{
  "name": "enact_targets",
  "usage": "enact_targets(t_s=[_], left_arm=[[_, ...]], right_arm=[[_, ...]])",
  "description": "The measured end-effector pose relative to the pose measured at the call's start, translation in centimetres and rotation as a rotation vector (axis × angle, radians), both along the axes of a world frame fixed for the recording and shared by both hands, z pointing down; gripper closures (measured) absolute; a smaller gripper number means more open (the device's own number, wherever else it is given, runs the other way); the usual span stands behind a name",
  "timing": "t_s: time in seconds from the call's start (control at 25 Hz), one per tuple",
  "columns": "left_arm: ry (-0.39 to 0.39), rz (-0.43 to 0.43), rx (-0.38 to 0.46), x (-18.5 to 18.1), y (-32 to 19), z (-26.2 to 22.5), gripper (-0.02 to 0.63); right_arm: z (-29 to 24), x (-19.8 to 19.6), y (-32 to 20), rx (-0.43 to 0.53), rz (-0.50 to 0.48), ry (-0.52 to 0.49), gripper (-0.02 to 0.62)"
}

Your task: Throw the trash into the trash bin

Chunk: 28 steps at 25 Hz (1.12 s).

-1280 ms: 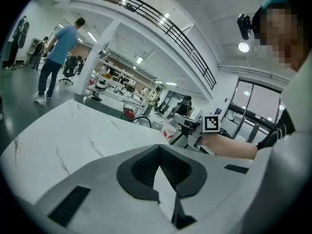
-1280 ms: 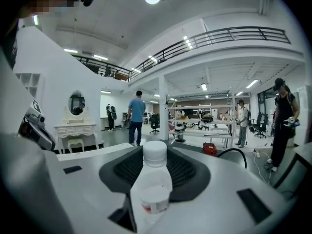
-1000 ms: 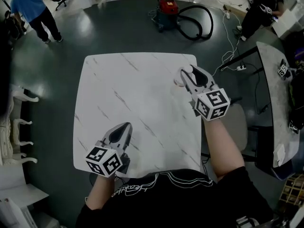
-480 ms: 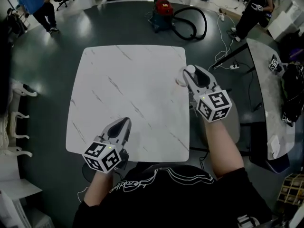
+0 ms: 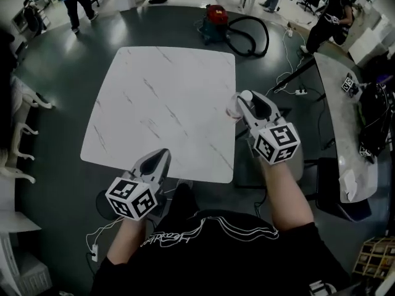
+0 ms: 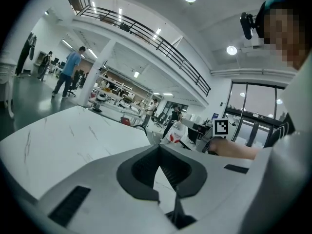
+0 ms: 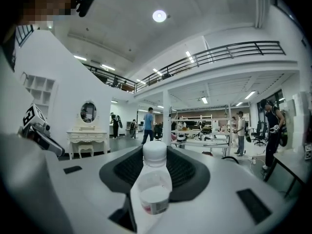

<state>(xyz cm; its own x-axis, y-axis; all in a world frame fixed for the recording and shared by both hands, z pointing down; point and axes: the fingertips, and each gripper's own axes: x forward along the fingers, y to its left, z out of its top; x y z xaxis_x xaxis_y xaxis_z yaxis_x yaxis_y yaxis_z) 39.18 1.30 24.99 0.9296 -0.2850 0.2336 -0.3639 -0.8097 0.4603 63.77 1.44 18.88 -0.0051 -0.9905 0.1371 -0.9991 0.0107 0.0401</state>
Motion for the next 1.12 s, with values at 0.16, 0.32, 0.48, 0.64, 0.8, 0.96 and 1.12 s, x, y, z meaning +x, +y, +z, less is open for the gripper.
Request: enact_targets(t_s=[0.16, 0.32, 0.48, 0.64, 0.8, 0.96, 1.12], left_arm=[[-0.009, -0.079, -0.004, -4.0, 3.1, 0.3, 0.601], [-0.031, -0.212, -0.023, -8.8, 5.0, 1.0, 0.601], [-0.03, -0.352, -0.041, -14.6, 5.7, 1.8, 0.601], [-0.011, -0.506, -0.073, -21.0, 5.5, 2.8, 0.601], [0.003, -0.629, -0.126, -27.0, 5.2, 5.0, 0.601], [-0.008, -0.733, -0.171, -34.2, 5.3, 7.4, 0.601], [-0.001, -0.849, -0.231, -42.2, 5.4, 9.7, 0.601]], right_arm=[[-0.4, -4.4, 1.0, 0.019, -0.095, -0.02, 0.426], [-0.1, -10.0, 0.3, 0.021, -0.235, -0.049, 0.426], [0.4, -17.0, -1.5, 0.006, -0.382, -0.067, 0.426], [1.0, -24.8, -3.5, -0.02, -0.529, -0.065, 0.426], [2.3, -32.5, -5.5, -0.05, -0.659, -0.064, 0.426], [4.2, -41.5, -6.9, -0.082, -0.782, -0.048, 0.426], [7.1, -51.5, -7.9, -0.153, -0.913, -0.036, 0.426]])
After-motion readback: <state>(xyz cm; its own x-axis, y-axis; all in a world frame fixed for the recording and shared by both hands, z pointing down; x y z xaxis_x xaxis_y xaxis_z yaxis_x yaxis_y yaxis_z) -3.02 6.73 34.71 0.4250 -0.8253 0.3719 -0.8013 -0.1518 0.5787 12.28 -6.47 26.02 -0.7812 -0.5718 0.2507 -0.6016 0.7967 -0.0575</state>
